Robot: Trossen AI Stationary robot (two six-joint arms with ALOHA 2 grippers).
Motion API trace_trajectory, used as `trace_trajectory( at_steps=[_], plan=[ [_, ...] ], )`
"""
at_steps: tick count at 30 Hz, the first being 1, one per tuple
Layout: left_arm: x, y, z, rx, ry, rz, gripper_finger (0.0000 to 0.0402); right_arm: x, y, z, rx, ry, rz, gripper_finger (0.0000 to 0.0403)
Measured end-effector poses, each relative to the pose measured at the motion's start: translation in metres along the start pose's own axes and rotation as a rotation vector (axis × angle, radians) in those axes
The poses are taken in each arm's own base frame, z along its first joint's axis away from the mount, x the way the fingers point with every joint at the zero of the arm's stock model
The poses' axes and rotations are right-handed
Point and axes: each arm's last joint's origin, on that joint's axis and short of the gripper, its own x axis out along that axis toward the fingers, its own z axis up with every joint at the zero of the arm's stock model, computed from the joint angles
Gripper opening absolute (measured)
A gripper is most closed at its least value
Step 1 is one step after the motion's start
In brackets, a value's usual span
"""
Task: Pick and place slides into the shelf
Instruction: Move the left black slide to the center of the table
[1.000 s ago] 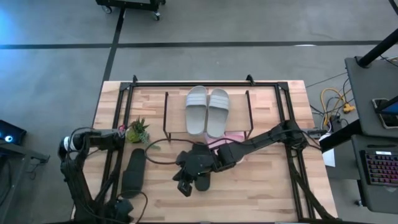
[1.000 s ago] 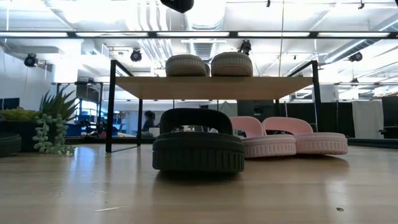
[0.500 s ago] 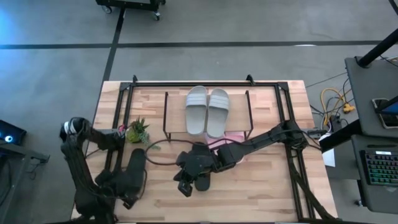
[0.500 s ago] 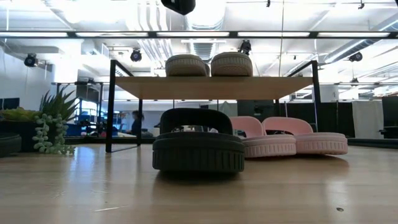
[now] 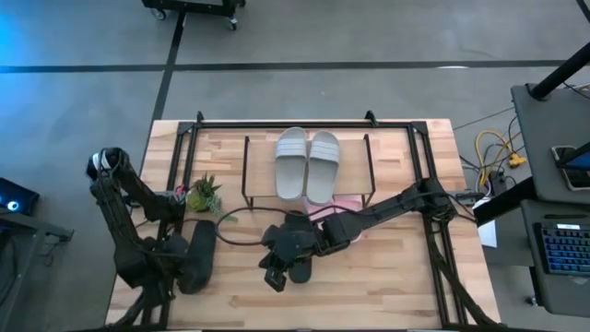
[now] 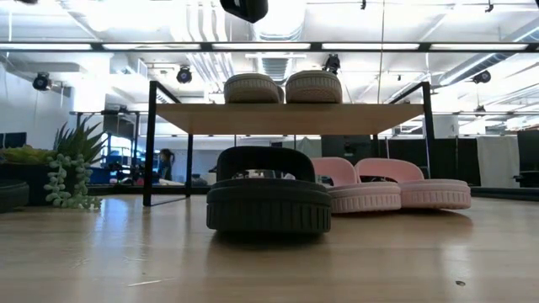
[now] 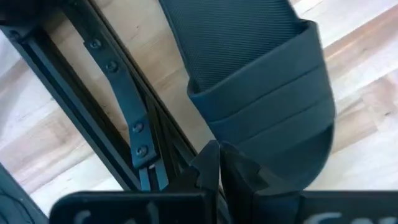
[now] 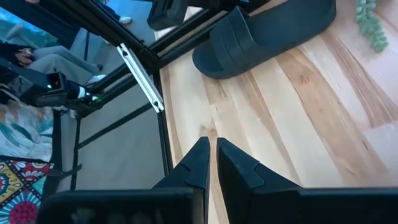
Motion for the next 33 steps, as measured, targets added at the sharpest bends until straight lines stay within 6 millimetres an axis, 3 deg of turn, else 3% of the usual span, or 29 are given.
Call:
trace_trajectory(
  at_steps=[9, 18, 26, 33],
  plan=[
    [0.022, 0.007, 0.005, -0.008, 0.033, 0.008, 0.0, 0.0, -0.002, -0.002, 0.001, 0.021, -0.02, 0.0022],
    [0.042, -0.01, -0.005, -0.007, 0.064, -0.167, 0.0, 0.0, -0.002, -0.002, 0.001, 0.021, -0.021, 0.0023],
    [0.041, -0.033, -0.003, 0.013, -0.151, -0.411, 0.0, 0.0, -0.002, -0.002, 0.001, 0.021, -0.021, 0.0023],
    [0.013, -0.046, -0.001, 0.071, -0.398, -0.624, 0.0, 0.0, -0.001, -0.003, -0.005, 0.025, -0.021, 0.0023]
  ],
)
